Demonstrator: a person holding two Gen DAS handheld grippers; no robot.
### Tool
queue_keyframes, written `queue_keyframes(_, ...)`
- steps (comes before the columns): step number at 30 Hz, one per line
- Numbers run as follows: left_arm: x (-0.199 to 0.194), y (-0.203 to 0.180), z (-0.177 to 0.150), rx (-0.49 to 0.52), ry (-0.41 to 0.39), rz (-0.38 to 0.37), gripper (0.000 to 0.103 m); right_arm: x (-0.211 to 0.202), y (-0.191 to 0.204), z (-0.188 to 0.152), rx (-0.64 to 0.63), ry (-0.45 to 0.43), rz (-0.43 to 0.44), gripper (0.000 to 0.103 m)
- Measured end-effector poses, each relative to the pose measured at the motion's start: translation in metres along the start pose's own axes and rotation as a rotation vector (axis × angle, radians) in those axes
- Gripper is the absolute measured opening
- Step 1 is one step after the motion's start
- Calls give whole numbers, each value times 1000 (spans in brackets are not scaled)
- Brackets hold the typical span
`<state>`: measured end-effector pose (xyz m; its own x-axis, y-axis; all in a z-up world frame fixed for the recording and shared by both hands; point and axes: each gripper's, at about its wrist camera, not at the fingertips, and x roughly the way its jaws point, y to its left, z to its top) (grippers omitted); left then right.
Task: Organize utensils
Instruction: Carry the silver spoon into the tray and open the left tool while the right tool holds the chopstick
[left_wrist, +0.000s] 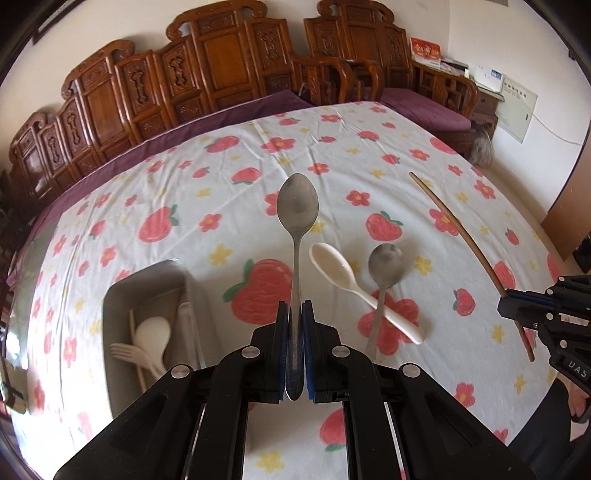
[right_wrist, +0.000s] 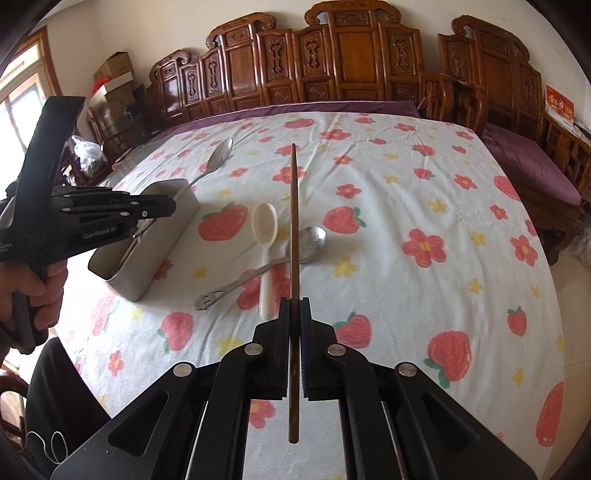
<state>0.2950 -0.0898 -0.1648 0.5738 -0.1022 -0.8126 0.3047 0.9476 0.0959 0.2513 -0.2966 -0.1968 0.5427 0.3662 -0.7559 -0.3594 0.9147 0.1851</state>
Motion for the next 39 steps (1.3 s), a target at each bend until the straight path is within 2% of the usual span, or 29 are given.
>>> queue_keyframes(14, -28, 64, -35, -78, -28, 48, 7, -9, 37, 10, -60, -40, 4, 6)
queue_keyframes(25, -4, 112, -61, -142, 22, 109, 7, 14, 85, 21, -84, -23, 51, 6)
queue_keyframes(33, 13, 132, -71, -189, 54, 110, 7, 32, 118, 25, -99, 4, 72, 6)
queue_keyframes(39, 14, 139, -73, -201, 49, 86, 7, 39, 136, 28, -127, 21, 69, 6)
